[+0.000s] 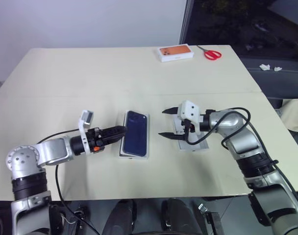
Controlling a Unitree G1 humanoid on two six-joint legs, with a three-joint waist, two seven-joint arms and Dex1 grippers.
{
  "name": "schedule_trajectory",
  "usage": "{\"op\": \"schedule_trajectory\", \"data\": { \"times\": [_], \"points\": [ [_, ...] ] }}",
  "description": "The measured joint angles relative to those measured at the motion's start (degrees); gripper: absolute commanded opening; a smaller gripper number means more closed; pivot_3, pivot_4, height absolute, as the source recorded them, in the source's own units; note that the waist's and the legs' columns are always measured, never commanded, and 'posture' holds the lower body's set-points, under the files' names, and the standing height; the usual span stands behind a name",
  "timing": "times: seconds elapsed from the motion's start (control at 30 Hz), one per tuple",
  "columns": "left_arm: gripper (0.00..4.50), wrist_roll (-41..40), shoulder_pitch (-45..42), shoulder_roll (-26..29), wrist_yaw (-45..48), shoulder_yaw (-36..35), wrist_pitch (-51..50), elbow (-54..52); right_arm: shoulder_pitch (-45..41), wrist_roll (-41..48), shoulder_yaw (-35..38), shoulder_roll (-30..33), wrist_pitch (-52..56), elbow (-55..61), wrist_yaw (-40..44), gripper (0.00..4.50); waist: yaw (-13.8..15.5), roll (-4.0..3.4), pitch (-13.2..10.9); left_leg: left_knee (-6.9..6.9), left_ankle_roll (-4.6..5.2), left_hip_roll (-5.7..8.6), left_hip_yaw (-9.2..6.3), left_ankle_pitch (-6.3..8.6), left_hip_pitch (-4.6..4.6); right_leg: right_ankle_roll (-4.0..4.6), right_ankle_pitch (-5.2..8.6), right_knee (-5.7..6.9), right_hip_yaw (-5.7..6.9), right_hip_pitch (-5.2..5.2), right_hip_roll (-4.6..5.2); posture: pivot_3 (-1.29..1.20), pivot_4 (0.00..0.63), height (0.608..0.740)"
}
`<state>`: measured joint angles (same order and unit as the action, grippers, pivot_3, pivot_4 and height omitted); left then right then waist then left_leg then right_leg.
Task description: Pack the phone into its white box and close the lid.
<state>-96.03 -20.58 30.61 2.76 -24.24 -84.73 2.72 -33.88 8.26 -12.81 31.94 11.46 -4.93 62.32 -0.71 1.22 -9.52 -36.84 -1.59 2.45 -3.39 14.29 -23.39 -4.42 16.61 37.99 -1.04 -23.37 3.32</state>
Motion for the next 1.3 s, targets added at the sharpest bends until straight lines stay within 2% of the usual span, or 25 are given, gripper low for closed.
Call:
{"op": "schedule_trajectory", "data": {
  "times": [0.2,0.3,0.4,0.5,0.6,0.7,0.77,0.83,0.9,0.93,1.17,1.3],
  "points": [
    [4.19,-6.4,3.8,6.3,-0.5,3.4,3.7,-2.1,0.0,-0.3,-0.3,-0.3,-0.1,-0.1,0.1,4.50,-0.1,-0.03,0.0,-0.01,0.03,0.00,0.00,0.02,-0.01,0.01,0.01,0.00,-0.02,0.00,0.01,0.00,0.150,0.740],
    [4.19,-7.0,4.8,8.3,-0.2,4.0,5.8,-3.8,0.0,-0.3,-0.3,-0.4,0.0,-0.1,0.1,4.50,0.0,-0.05,0.0,-0.01,0.05,0.00,0.00,0.03,0.00,0.02,0.01,-0.01,-0.02,0.00,0.02,0.00,0.150,0.740],
    [4.19,-6.4,5.1,9.1,0.8,4.0,8.7,-3.8,0.0,-0.2,-0.4,-0.5,1.2,-0.1,0.2,4.50,0.0,-0.06,0.0,-0.02,0.06,0.01,0.01,0.03,-0.01,0.02,0.01,-0.01,-0.02,0.01,0.03,0.00,0.150,0.740],
    [4.19,0.0,4.5,9.4,2.4,3.8,13.4,-3.3,0.0,-0.3,-0.6,-2.3,4.7,0.0,-1.7,4.50,0.0,-0.07,0.0,-0.01,0.06,0.00,0.01,0.04,-0.01,0.02,0.01,-0.01,-0.01,0.00,0.03,0.00,0.150,0.740],
    [4.26,3.9,3.8,9.4,3.8,3.9,15.5,-3.3,0.4,-0.9,-1.7,-3.4,5.4,1.0,-3.0,3.72,0.0,-0.07,0.0,-0.01,0.07,0.01,0.03,0.04,-0.01,0.02,0.01,-0.02,-0.02,0.00,0.02,0.00,0.150,0.740],
    [3.31,7.7,3.5,8.7,4.9,4.9,16.8,-3.2,0.8,-1.6,-2.5,-3.9,5.3,1.5,-4.5,2.13,0.0,-0.08,-0.1,-0.02,0.07,0.02,0.03,0.04,-0.02,0.02,0.01,-0.02,-0.02,0.00,0.03,0.00,0.150,0.740],
    [2.41,10.0,3.3,7.7,6.2,5.3,17.9,-3.2,0.8,-2.1,-2.6,-3.9,5.5,1.6,-5.1,1.13,0.0,-0.08,-0.1,-0.03,0.08,0.02,0.03,0.05,-0.02,0.02,0.01,-0.02,-0.01,0.01,0.03,0.00,0.150,0.740],
    [1.30,12.3,3.0,7.3,6.7,5.6,18.2,-2.8,1.1,-3.4,-3.3,-3.6,5.3,2.2,-5.3,0.05,0.0,-0.08,-0.1,-0.03,0.09,0.02,0.03,0.05,-0.02,0.02,0.01,-0.02,-0.01,0.01,0.03,0.00,0.150,0.740],
    [0.34,15.2,2.8,7.3,7.2,5.9,18.9,-2.7,1.7,-5.3,-4.7,-3.4,4.4,2.4,-5.9,0.00,0.0,-0.08,0.0,-0.03,0.09,0.03,0.03,0.05,-0.02,0.02,0.01,-0.02,-0.01,0.00,0.03,0.00,0.150,0.740],
    [0.04,16.9,2.8,7.1,7.5,6.2,19.2,-2.2,2.1,-6.8,-5.6,-3.3,3.9,2.4,-6.4,0.00,0.0,-0.08,-0.1,-0.03,0.09,0.03,0.04,0.05,-0.02,0.02,0.01,-0.02,-0.01,0.00,0.02,0.00,0.150,0.740],
    [0.04,30.3,1.5,3.9,11.0,13.3,21.5,1.2,2.9,-13.2,-9.9,-4.0,2.0,1.7,-9.9,0.00,0.0,-0.08,0.0,-0.05,0.09,0.03,0.03,0.05,-0.02,0.01,0.01,-0.01,0.01,0.02,0.02,0.00,0.150,0.740],
    [0.04,33.6,-0.7,1.1,14.1,15.1,21.0,1.7,2.7,-14.2,-10.4,-4.6,1.6,0.9,-10.6,0.00,0.1,-0.08,0.0,-0.13,0.13,0.07,0.03,0.08,-0.03,0.01,0.00,-0.01,0.03,0.07,0.06,0.00,0.150,0.740]
  ]
}}
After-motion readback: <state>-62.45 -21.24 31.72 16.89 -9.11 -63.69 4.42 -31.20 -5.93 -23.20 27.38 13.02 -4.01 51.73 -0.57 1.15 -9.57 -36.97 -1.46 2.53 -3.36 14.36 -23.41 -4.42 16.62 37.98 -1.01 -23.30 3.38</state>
